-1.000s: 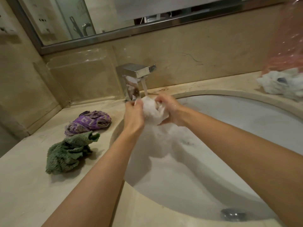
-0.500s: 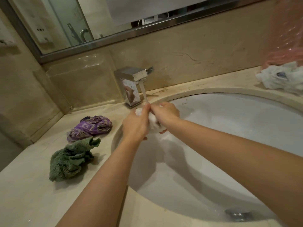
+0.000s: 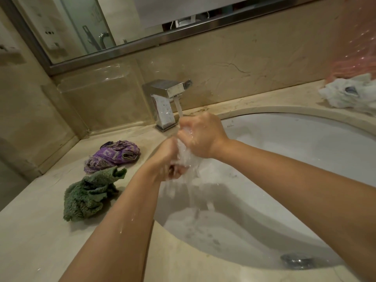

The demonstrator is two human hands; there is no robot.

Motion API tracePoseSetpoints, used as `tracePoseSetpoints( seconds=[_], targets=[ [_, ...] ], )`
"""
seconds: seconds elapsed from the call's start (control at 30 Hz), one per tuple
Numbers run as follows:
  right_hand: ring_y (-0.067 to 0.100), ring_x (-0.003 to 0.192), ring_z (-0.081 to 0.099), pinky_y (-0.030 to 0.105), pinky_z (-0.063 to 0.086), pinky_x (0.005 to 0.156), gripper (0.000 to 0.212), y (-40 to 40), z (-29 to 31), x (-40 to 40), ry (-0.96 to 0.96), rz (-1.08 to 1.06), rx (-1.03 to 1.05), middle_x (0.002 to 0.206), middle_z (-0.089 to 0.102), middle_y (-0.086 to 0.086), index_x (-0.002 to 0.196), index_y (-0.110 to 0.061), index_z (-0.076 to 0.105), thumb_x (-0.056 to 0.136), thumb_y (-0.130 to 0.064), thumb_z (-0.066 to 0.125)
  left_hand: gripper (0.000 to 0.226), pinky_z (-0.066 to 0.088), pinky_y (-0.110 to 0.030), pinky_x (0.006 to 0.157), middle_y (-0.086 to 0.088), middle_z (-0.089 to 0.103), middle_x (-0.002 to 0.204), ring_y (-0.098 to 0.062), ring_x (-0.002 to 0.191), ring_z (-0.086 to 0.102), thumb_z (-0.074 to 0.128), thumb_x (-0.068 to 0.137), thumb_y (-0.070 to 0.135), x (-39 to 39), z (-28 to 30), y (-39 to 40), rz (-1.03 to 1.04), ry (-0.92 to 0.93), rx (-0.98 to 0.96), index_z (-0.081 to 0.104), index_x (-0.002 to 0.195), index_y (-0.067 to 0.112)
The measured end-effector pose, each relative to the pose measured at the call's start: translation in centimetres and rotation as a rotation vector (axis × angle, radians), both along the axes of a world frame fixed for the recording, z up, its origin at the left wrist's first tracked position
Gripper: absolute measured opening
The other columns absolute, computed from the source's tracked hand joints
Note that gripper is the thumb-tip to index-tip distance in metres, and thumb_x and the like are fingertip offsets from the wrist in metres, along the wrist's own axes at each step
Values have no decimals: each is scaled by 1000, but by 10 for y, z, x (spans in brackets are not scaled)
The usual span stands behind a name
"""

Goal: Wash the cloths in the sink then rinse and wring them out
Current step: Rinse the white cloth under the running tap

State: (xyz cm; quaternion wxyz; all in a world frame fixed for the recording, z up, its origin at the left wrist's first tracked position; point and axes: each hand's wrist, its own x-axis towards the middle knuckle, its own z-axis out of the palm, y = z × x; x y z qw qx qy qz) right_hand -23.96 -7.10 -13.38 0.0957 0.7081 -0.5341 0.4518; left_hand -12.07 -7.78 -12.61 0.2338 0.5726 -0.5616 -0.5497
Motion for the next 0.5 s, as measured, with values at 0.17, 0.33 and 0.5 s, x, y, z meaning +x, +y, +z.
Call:
tracePoseSetpoints(
  seconds=[0.17,0.33,0.5],
  targets=[
    [23,42,32,24,25,48,32,-4,-5,-3,48,43,-178,46,32,-6,56,-11,54,75,-31,39,42,17,-14,36,-8,56,54,-10,35,31,26,96,30,-2,0,0,-57,-43,48,53,70,13],
    [19,45,38,24,25,51,33,-6,-14,-10,26,-14,-170,50,38,-7,69,-11,60,78,-37,42,42,24,-16,37,-3,51,51,-14,38,40,30,99,35,-6,-3,-3,18,83,-10,52,70,13],
    [17,81,55,31,44,67,27,-9,-5,-10,-539,71,431,92,61,0,105,-17,55,92,-40,53,37,39,-28,50,-10,58,71,-23,58,50,31,96,31,-8,-8,-15,271,79,-317,58,78,13]
  ],
)
